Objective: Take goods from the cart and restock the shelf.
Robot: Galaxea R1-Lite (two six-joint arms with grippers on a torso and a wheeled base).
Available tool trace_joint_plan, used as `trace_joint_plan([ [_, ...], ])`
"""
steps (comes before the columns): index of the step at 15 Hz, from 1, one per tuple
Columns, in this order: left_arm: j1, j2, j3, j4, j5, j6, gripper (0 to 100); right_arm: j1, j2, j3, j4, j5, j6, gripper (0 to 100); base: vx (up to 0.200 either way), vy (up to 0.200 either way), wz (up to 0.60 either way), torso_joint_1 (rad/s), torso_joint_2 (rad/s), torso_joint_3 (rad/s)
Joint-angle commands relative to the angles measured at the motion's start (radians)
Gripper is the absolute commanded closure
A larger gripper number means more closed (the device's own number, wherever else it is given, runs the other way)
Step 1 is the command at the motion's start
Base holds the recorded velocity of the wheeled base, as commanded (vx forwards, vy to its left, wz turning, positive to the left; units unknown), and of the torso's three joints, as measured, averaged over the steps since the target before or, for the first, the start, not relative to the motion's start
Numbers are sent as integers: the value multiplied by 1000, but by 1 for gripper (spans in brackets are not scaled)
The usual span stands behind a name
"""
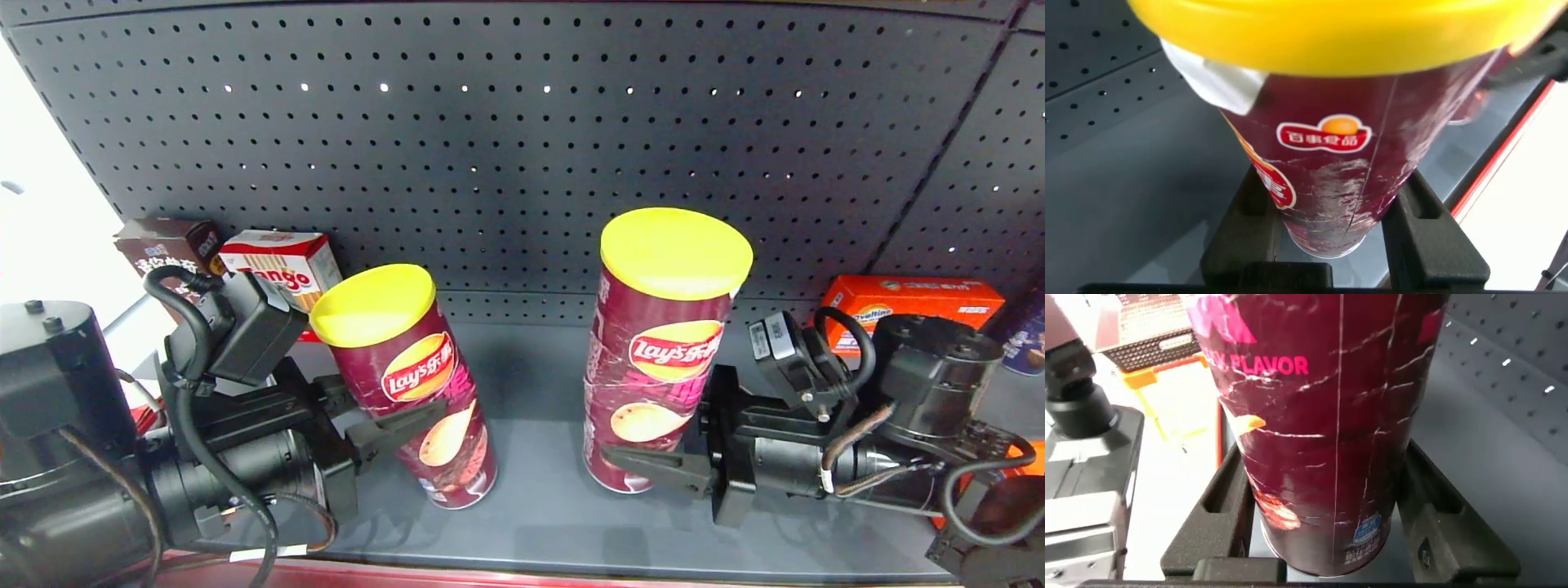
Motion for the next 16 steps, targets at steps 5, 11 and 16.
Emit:
trace_joint_plan([
  [5, 16, 3, -4, -1, 0, -2, 100, 9, 51, 101, -64, -1, -1, 100, 0, 0, 0, 0, 0, 0],
  [11, 19, 1, -1, -1, -1, -2, 100, 12, 147, 100, -114, -1, -1, 100, 0, 0, 0, 0, 0, 0],
  [16, 19, 1, 2, -1, -1, -2, 100, 36, 175, 89, -116, -16, -1, 100, 0, 0, 0, 0, 0, 0],
])
